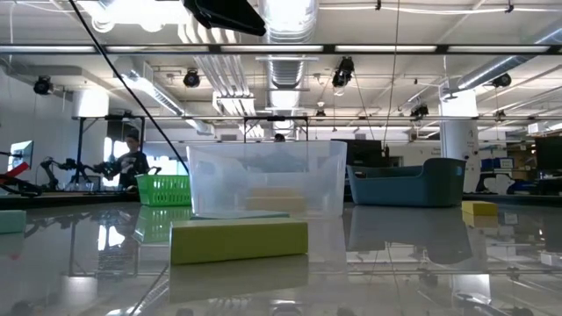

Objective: Sort & place blocks by color
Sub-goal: Put the green block into the green bin, then put the yellow block into the transparent bin

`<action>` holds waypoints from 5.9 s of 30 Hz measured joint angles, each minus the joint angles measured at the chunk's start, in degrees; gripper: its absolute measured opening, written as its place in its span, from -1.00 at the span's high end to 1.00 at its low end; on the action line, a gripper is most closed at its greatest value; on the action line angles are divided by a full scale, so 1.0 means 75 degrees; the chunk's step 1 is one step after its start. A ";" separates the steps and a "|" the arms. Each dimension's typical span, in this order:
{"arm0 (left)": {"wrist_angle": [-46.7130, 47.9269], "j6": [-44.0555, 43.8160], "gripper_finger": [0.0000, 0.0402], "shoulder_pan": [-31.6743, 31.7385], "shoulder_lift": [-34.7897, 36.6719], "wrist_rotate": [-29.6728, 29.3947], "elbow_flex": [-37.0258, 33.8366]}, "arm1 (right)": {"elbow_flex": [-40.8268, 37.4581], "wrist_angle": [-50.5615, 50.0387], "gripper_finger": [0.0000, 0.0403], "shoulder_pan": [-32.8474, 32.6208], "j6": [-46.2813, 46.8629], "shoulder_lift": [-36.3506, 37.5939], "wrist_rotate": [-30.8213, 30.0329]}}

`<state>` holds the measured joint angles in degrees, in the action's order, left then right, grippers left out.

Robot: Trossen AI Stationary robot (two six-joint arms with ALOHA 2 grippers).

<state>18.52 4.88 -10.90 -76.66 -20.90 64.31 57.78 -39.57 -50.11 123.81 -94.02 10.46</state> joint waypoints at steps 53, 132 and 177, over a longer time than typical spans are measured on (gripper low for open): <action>-0.2620 0.2102 0.33 -0.1592 -0.0003 -0.0515 -0.0396 | -0.0324 0.4730 0.41 0.2382 -1.2794 0.2273 -0.6503; -0.4100 0.3652 0.27 -0.1292 -0.1363 -0.2709 -0.0896 | -0.2990 1.0855 -0.35 0.4864 -1.3044 0.3422 -0.2799; 0.3559 -0.3022 -0.06 0.4167 -0.0570 -0.1212 -0.0976 | -0.2990 0.8488 -0.19 0.4849 -1.2546 0.4021 -0.4208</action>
<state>45.21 -17.78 20.36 -80.94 -29.99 56.99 35.35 24.09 -13.74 29.72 -63.86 -21.10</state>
